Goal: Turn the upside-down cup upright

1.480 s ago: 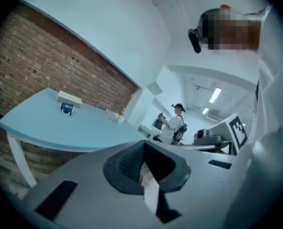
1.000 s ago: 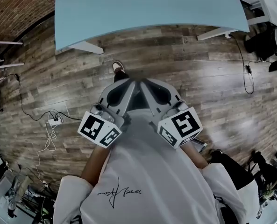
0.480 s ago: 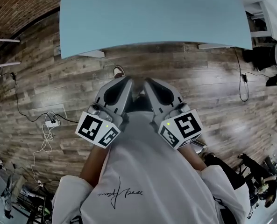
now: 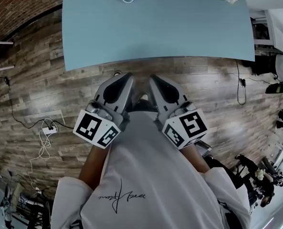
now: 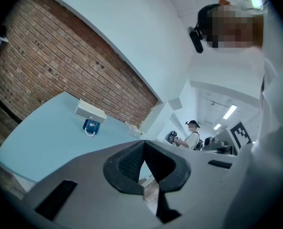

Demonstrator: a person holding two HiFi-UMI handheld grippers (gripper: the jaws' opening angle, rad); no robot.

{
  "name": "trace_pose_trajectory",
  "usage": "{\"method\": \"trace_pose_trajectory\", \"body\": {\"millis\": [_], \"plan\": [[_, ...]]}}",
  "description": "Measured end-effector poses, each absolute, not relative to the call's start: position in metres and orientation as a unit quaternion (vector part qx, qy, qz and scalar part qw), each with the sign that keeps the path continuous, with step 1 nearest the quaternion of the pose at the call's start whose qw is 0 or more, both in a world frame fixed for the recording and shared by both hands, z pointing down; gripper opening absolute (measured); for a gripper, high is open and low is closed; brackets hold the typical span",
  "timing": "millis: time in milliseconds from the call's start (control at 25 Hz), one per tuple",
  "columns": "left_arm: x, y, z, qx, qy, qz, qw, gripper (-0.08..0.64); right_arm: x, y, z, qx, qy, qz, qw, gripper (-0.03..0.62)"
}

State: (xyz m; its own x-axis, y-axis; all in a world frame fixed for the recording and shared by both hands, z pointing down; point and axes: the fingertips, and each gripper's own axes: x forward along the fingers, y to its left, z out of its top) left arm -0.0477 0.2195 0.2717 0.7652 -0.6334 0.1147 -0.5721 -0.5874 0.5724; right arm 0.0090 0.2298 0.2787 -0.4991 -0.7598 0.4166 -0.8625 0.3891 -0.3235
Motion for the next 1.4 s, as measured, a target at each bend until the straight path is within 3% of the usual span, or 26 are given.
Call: {"method": "trace_pose_trajectory", "body": {"millis": [640, 1400], "plan": [[-0.073, 0.165, 0.252, 0.907, -0.306, -0.075, 0.279, 0.009, -0.024, 0.165, 0.251, 0.507, -0.834, 0.199, 0.089, 0.023], [-0.096, 0.082, 0.250, 0.892, -0.369, -0.071, 0.252, 0.009, -0.030, 0.097, 0.256, 0.489, -0.841, 0.225, 0.052, 0.023]]}}
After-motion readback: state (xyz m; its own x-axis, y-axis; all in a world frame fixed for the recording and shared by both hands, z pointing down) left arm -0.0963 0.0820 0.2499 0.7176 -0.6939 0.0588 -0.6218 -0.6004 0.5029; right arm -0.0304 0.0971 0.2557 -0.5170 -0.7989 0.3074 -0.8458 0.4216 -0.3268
